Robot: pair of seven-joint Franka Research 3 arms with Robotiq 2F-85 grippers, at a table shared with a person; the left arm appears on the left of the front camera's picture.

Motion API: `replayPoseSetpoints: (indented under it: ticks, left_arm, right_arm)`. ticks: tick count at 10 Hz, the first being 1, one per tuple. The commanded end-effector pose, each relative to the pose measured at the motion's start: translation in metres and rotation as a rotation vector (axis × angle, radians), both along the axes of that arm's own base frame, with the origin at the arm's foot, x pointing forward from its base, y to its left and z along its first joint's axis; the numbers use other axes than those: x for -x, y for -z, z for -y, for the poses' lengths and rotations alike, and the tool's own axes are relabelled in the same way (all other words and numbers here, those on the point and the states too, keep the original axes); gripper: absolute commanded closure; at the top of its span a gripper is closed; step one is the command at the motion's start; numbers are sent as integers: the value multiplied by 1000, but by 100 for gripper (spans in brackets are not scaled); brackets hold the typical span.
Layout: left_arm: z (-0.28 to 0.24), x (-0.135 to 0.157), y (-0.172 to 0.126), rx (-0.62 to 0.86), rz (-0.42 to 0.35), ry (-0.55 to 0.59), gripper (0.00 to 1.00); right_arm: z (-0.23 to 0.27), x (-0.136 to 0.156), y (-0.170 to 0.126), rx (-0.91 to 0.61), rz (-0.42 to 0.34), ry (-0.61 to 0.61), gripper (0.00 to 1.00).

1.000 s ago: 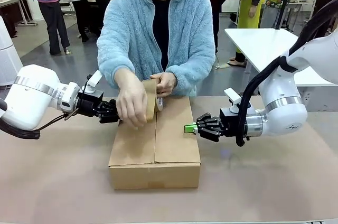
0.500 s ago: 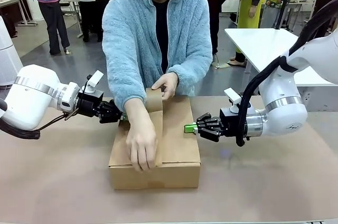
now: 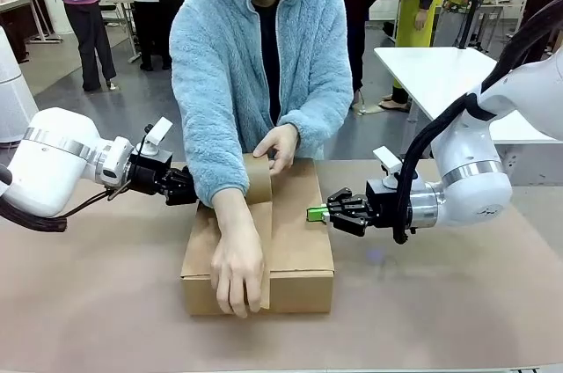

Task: Wrap the clocks to prevent damage.
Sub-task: After the human seals the box with tape, release both hands from the side flaps of the Package Box.

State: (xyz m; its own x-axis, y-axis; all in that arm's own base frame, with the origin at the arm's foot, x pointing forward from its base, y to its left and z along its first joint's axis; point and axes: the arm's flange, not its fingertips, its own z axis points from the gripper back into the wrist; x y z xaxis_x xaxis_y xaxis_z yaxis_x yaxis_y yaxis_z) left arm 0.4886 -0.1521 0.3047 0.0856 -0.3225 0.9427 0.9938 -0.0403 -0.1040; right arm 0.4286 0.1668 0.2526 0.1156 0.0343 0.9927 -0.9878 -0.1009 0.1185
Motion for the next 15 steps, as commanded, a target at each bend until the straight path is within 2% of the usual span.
replayPoseSetpoints:
  ticks: [1,15]
  left_arm:
    - [2,0,3,3,1,-5,100]
    - [2,0,3,3,1,-5,100]
  right_arm:
    - [0,0,1,6,-1,3,99]
    - [0,0,1,6,-1,3,99]
